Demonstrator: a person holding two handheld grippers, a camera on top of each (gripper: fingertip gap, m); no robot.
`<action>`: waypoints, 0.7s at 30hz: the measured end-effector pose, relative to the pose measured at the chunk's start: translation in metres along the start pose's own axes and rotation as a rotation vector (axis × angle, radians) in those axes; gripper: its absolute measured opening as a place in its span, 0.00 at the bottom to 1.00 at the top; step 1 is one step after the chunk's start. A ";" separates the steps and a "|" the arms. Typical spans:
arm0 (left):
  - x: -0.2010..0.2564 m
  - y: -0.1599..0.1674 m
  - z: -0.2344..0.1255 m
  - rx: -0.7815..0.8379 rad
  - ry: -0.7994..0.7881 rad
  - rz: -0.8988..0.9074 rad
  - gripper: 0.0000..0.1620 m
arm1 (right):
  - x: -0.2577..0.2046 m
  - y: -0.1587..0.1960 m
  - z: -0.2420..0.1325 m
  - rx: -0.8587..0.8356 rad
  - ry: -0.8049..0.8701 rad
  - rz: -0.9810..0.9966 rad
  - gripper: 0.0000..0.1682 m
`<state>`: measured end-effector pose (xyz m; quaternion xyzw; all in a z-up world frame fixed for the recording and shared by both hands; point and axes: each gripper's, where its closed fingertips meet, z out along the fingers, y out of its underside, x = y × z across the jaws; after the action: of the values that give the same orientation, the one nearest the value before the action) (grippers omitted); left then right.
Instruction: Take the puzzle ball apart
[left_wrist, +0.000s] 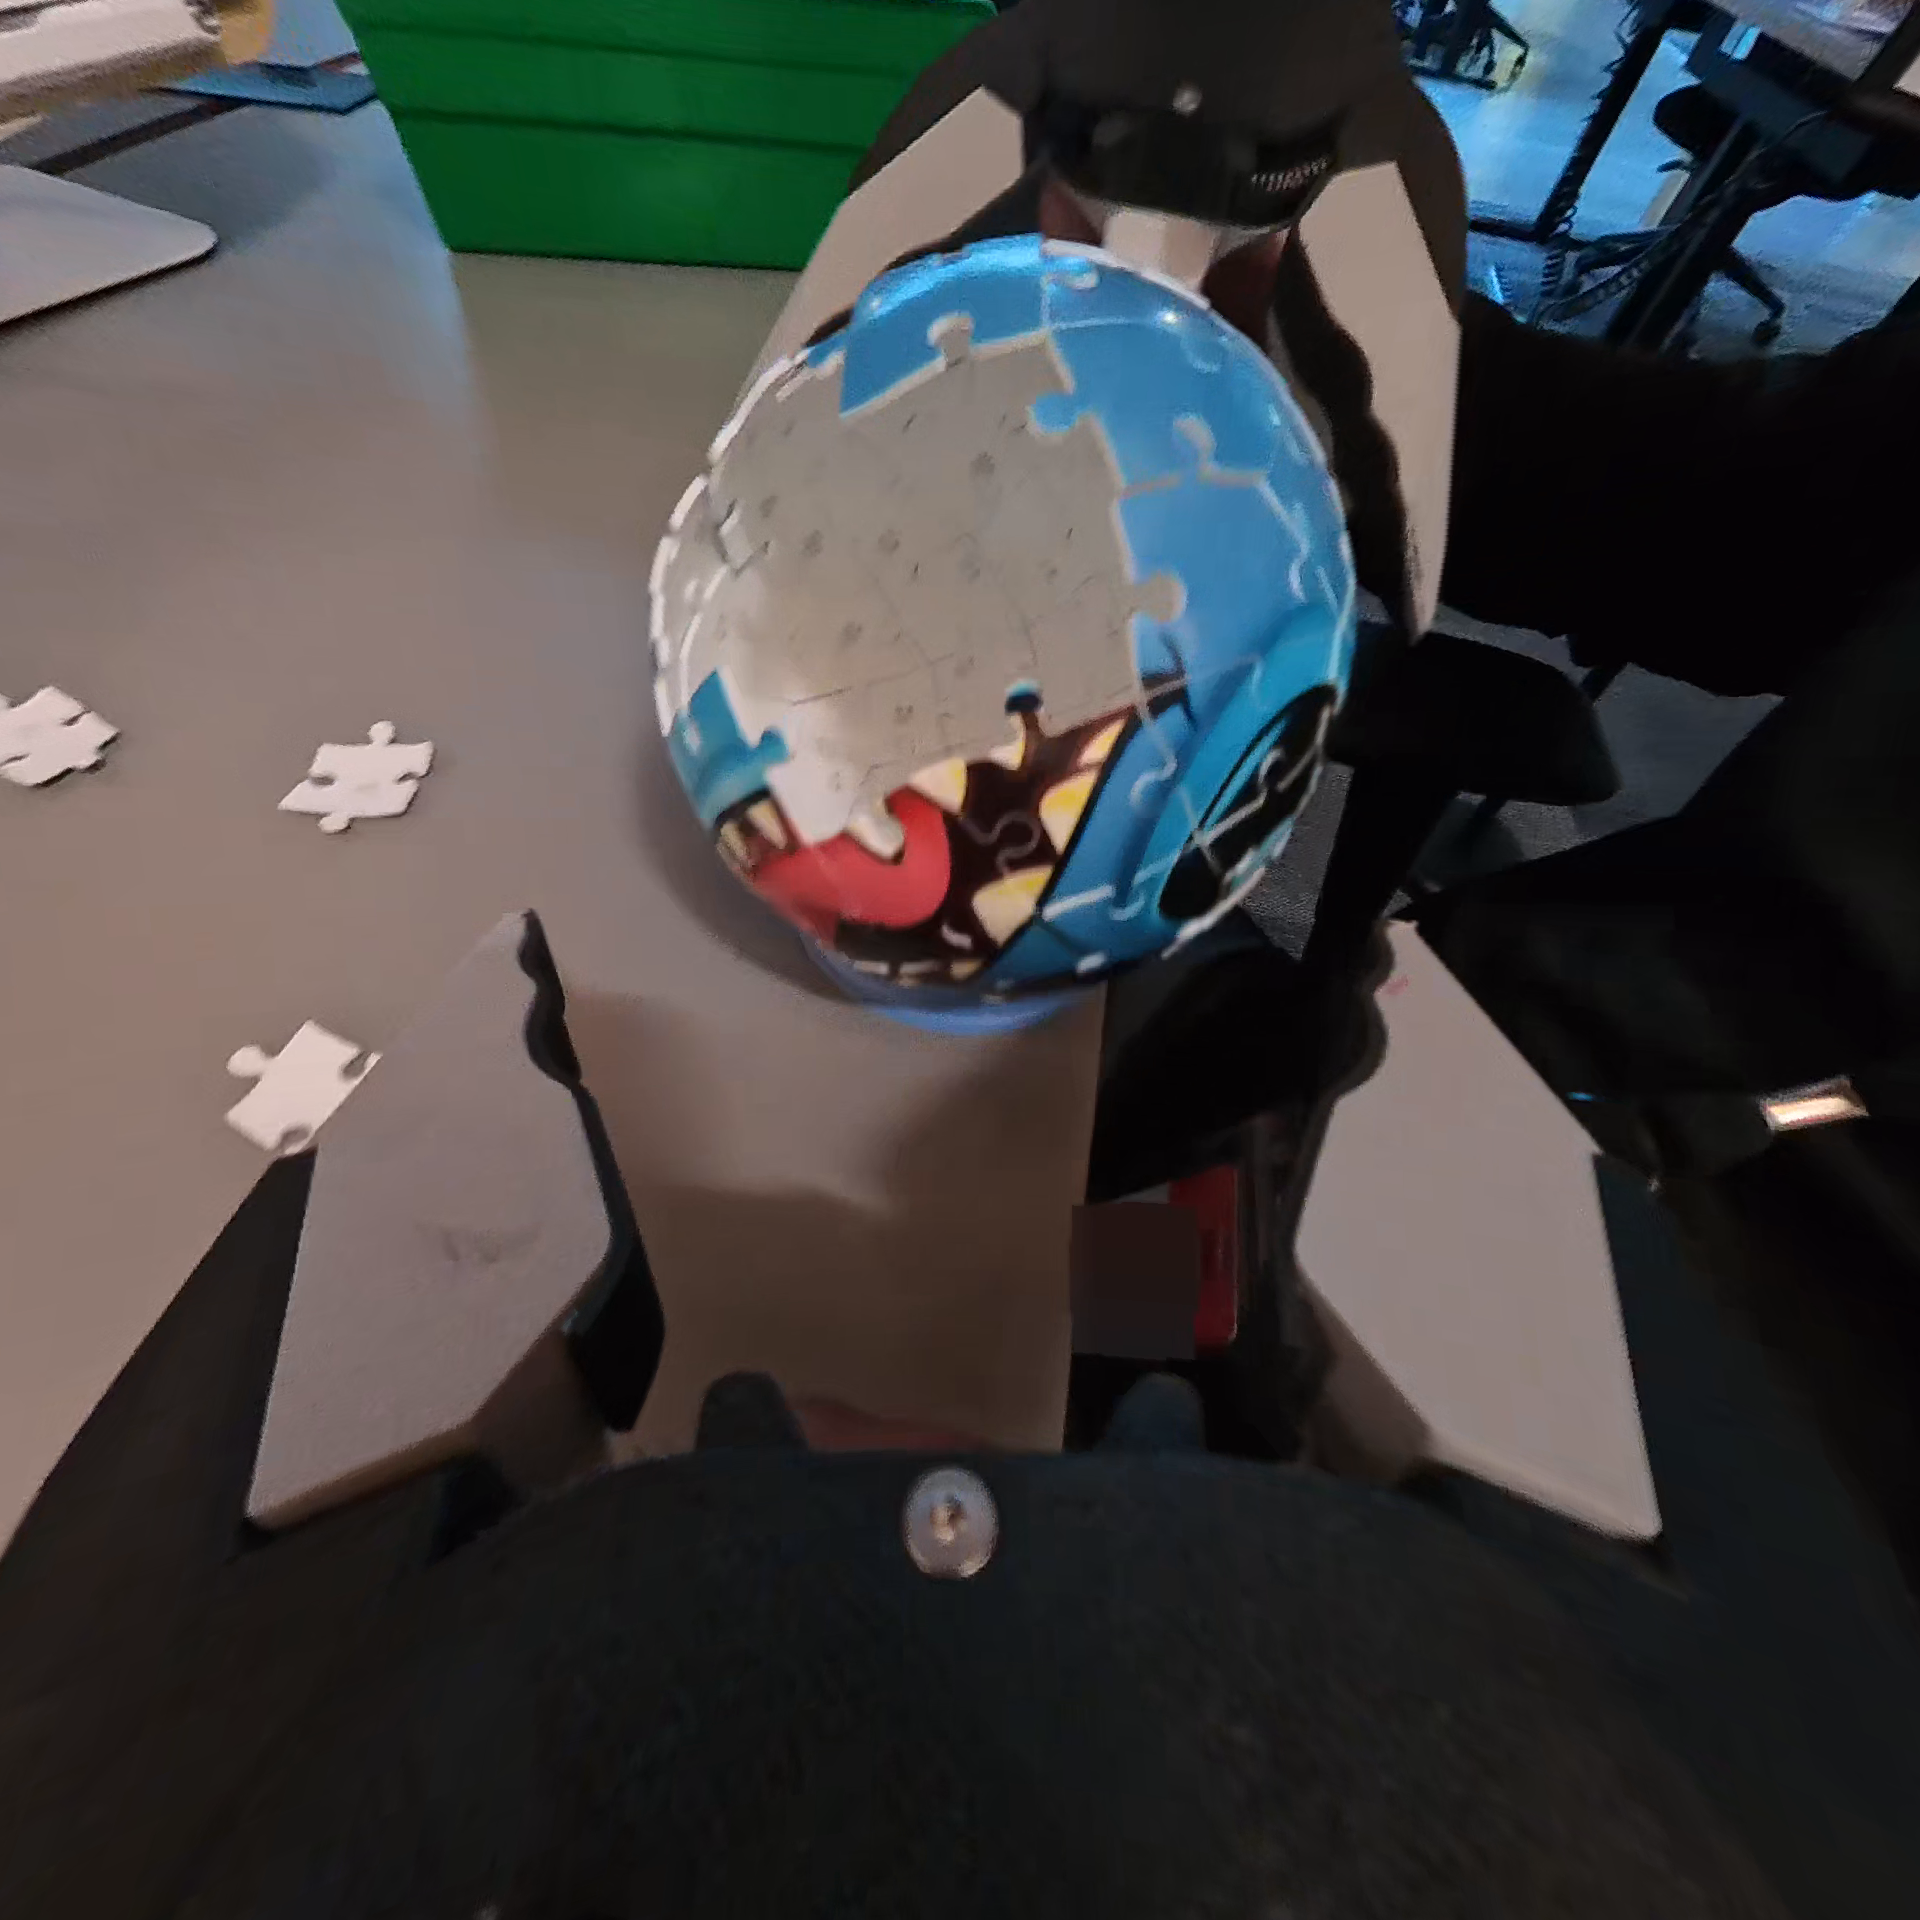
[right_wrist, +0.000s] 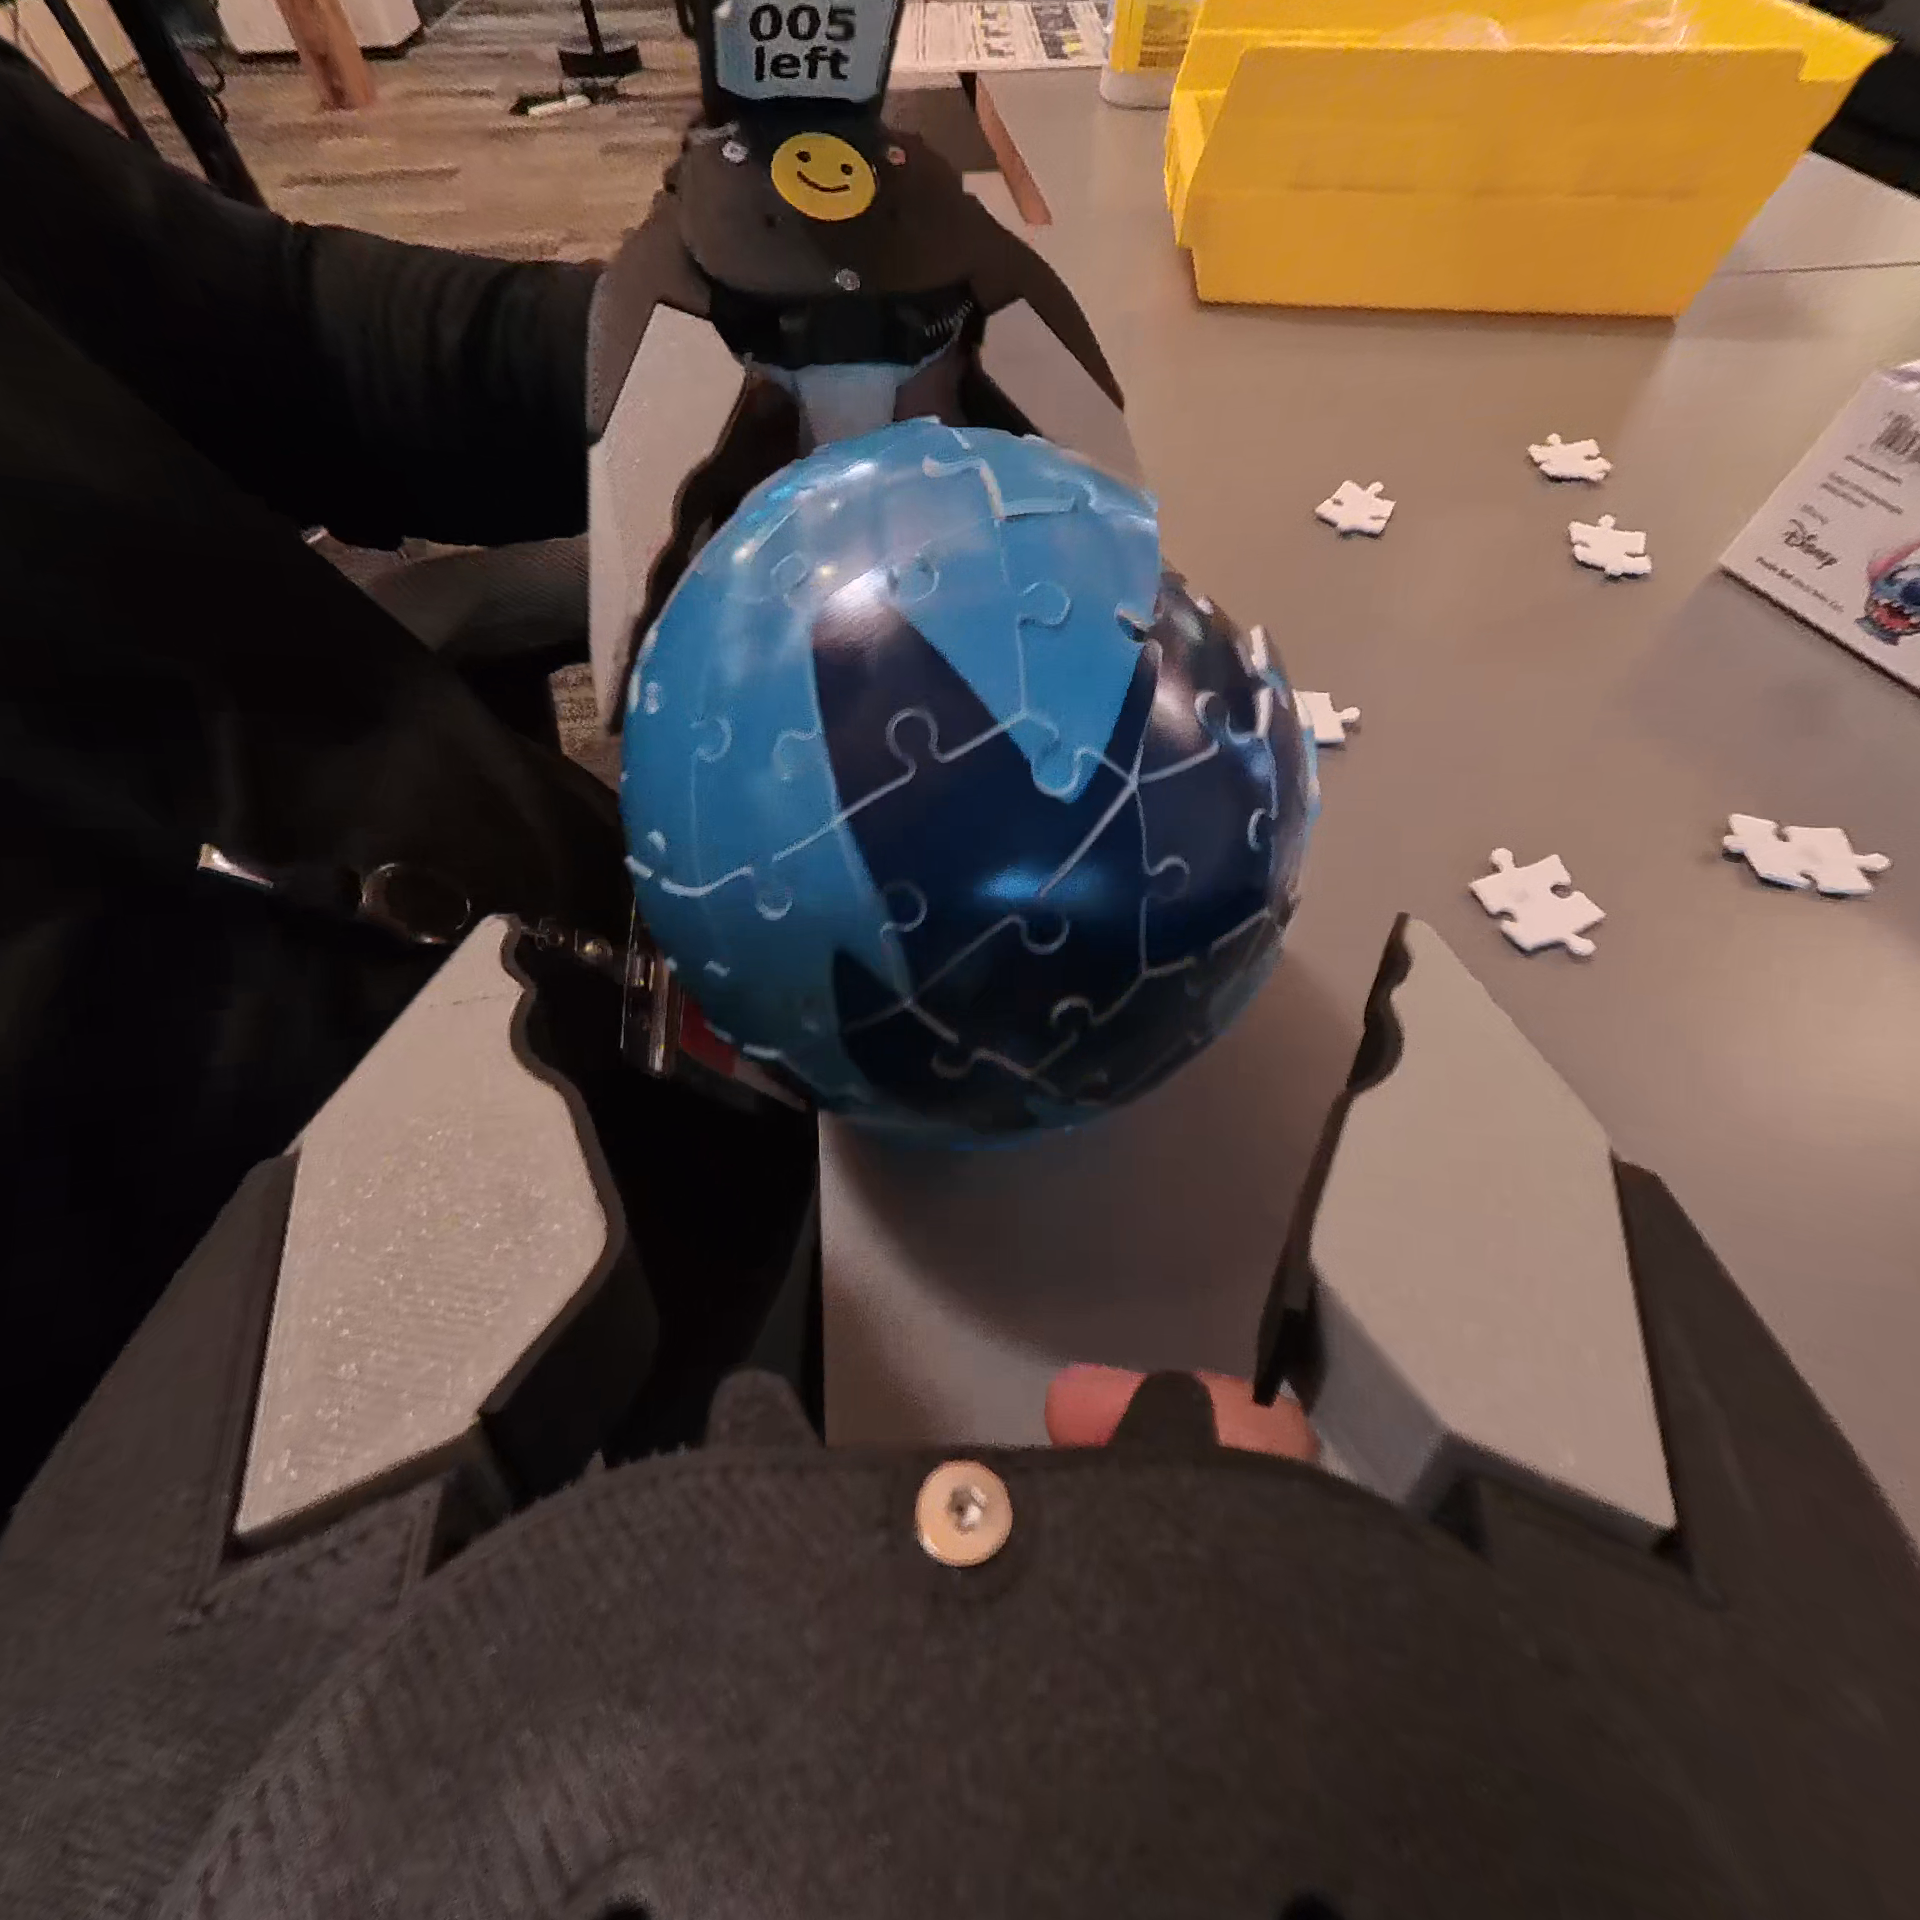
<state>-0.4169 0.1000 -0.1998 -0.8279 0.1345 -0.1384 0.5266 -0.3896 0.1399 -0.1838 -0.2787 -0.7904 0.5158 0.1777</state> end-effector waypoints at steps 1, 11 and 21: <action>0.001 -0.001 0.006 -0.006 0.006 0.005 0.90 | 0.002 0.001 0.005 -0.013 0.004 0.008 0.87; -0.024 -0.009 0.019 -0.025 0.025 0.046 0.77 | 0.030 -0.003 0.044 -0.074 -0.056 0.008 0.87; -0.081 -0.036 -0.022 0.010 -0.027 0.073 0.76 | 0.080 -0.050 0.070 -0.049 -0.062 -0.037 0.87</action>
<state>-0.4976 0.1266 -0.1658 -0.8216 0.1570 -0.1086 0.5372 -0.5046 0.1241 -0.1664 -0.2522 -0.8130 0.5011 0.1558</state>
